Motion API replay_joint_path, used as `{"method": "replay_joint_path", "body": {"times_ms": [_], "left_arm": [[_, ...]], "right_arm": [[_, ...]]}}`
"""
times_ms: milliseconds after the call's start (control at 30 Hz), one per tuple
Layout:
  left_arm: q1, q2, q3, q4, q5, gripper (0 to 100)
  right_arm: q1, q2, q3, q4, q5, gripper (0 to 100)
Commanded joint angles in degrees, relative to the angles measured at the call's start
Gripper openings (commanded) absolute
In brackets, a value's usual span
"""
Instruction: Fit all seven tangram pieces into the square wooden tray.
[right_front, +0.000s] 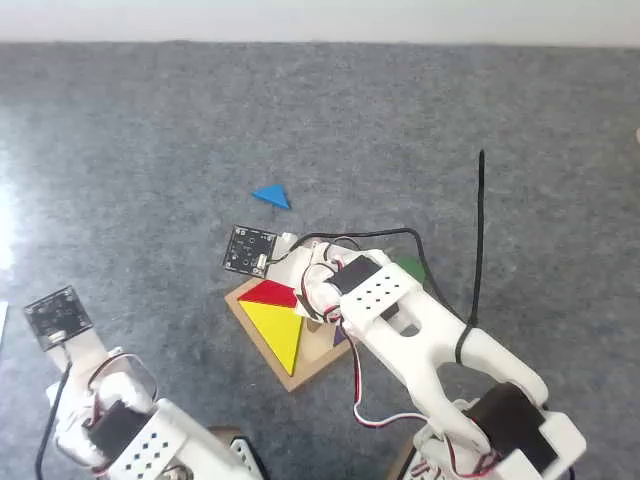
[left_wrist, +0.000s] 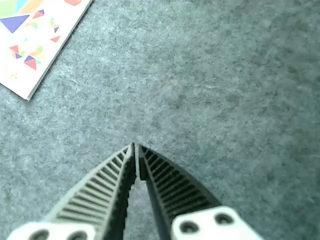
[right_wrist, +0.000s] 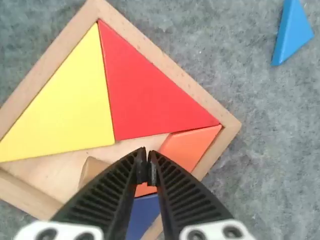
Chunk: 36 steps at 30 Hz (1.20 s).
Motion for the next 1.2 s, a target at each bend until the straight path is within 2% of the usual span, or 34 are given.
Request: {"method": "replay_joint_path", "body": {"times_ms": [0, 433, 600, 867, 967, 1067, 1167], "left_arm": [[-0.1, -1.1, -1.2, 0.3, -0.4, 1], [-0.3, -1.1, -1.2, 0.2, -0.4, 1], [-0.2, -1.1, -1.2, 0.2, -0.4, 1], [-0.3, -1.1, -1.2, 0.2, -0.4, 1], [-0.3, -1.1, -1.2, 0.2, -0.4, 1], [-0.3, -1.1, -1.2, 0.2, -0.4, 1], [-0.3, -1.1, -1.2, 0.2, -0.4, 1]], "right_arm": [[-0.7, -0.3, -0.4, -1.1, 0.0, 0.9], [-1.7, -0.1, 0.5, -0.9, 2.1, 0.9], [-3.6, -0.3, 4.2, 1.1, 12.0, 0.9], [-4.4, -0.8, 4.9, 3.5, 13.0, 0.9], [-4.4, -0.9, 4.9, 6.5, 19.2, 0.8], [-3.9, -0.9, 4.9, 7.0, 19.6, 0.8], [-0.1, -2.9, 4.0, 6.8, 22.4, 0.9]]}}
